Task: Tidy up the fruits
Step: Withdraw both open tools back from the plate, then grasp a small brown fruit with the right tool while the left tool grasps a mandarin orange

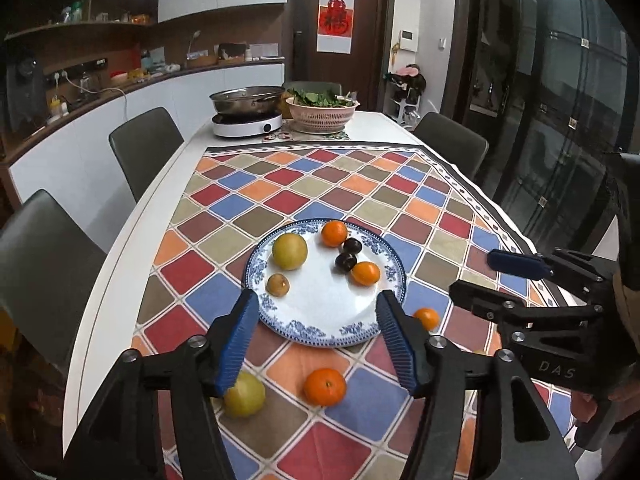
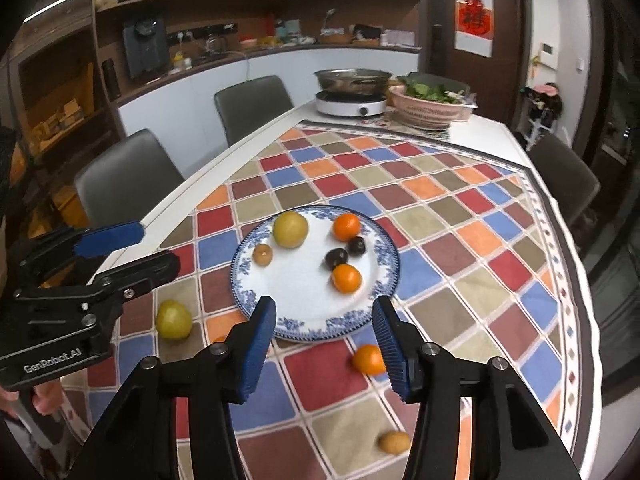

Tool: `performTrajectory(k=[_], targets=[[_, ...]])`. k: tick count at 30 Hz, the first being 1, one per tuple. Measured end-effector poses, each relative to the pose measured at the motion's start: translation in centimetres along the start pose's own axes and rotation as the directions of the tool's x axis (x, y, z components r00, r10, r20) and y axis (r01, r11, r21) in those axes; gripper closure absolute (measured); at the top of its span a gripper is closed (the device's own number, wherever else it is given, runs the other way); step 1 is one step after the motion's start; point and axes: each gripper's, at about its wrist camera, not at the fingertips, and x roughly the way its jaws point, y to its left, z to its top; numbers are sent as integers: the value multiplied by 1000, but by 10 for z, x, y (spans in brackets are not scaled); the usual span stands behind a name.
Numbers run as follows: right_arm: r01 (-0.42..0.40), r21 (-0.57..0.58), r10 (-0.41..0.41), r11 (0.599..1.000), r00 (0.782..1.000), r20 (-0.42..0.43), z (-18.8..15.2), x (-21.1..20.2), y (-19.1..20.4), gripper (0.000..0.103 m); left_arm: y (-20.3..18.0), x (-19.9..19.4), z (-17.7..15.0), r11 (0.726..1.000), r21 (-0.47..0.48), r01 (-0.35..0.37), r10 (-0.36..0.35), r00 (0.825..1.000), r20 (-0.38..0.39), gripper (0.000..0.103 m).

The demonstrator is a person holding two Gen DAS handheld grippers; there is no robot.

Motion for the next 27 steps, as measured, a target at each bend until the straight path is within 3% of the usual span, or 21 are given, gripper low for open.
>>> performTrajectory(k=[5,18,27], targets=[[47,30,-48,998,999,16,-14,-18,-2,44,-5,-13,-16,1000,4,-18,18,1000,16,24],[220,156,-229,963,972,42,-57,-32,-19,44,-12,-9,-47,1000,-11,-26,25,999,-35,21],[225,271,-218,936,974,-57,-91,-11,-39,44,-18,20,-67,999,22,-41,42,995,-94,22]])
